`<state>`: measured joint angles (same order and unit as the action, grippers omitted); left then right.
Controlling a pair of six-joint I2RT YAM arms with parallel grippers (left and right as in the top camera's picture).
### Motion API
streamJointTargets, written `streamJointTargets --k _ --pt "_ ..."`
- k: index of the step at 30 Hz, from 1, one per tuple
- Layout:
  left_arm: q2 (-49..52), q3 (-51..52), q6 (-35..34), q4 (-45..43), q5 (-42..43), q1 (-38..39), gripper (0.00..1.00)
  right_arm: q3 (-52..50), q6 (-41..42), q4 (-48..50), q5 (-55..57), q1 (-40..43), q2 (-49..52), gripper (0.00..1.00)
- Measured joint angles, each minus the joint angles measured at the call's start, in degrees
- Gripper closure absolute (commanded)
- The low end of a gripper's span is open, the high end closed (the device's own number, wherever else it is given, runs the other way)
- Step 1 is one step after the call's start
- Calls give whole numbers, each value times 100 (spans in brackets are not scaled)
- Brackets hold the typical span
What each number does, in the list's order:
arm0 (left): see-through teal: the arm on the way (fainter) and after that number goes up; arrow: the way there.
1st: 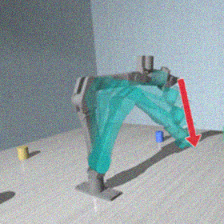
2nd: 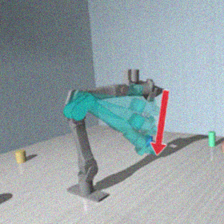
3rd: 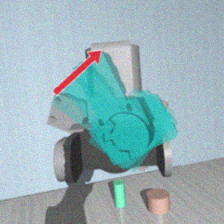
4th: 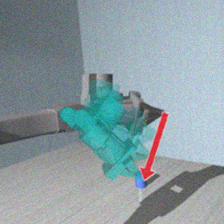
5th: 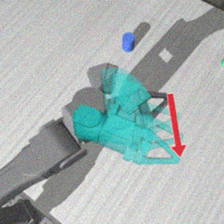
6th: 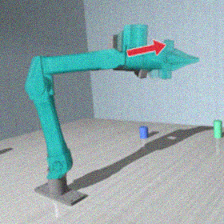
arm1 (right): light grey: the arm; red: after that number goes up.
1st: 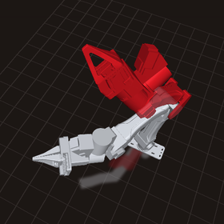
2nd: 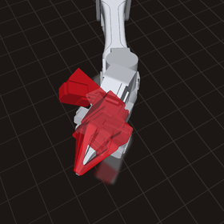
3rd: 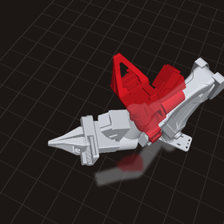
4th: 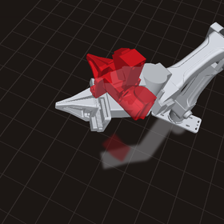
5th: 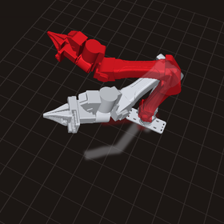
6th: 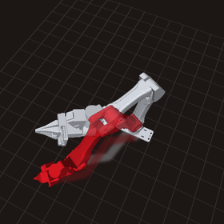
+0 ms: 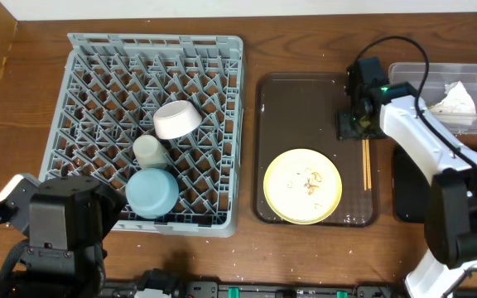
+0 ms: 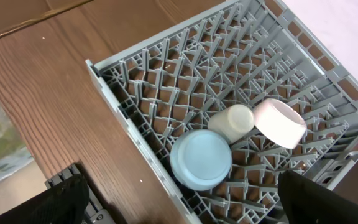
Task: Sort waste into correct bins and load items into the dishwasher
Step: 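Move the right gripper right to the wooden chopsticks on the tray, then grasp the wooden chopsticks with the right gripper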
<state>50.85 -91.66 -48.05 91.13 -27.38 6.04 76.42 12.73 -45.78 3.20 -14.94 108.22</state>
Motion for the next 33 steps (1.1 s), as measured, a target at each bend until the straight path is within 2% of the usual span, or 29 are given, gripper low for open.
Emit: streamJointTargets --k 8,14,16,17,20,26,33 --pt "0 0 0 -2 0 0 2 2 2 44 -83 55 734 37" --pt "0 0 0 -2 0 0 2 35 -22 72 -87 63 761 37" --pt "0 0 0 -2 0 0 2 35 -31 76 -98 63 761 48" --pt "0 0 0 0 0 0 2 37 -63 87 -136 63 763 57" --pt "0 0 0 -2 0 0 2 39 -28 107 -199 63 763 97" --pt "0 0 0 0 0 0 2 111 289 70 -315 46 772 99" --pt "0 0 0 -4 -2 0 2 1331 636 -748 -1099 17 966 99"
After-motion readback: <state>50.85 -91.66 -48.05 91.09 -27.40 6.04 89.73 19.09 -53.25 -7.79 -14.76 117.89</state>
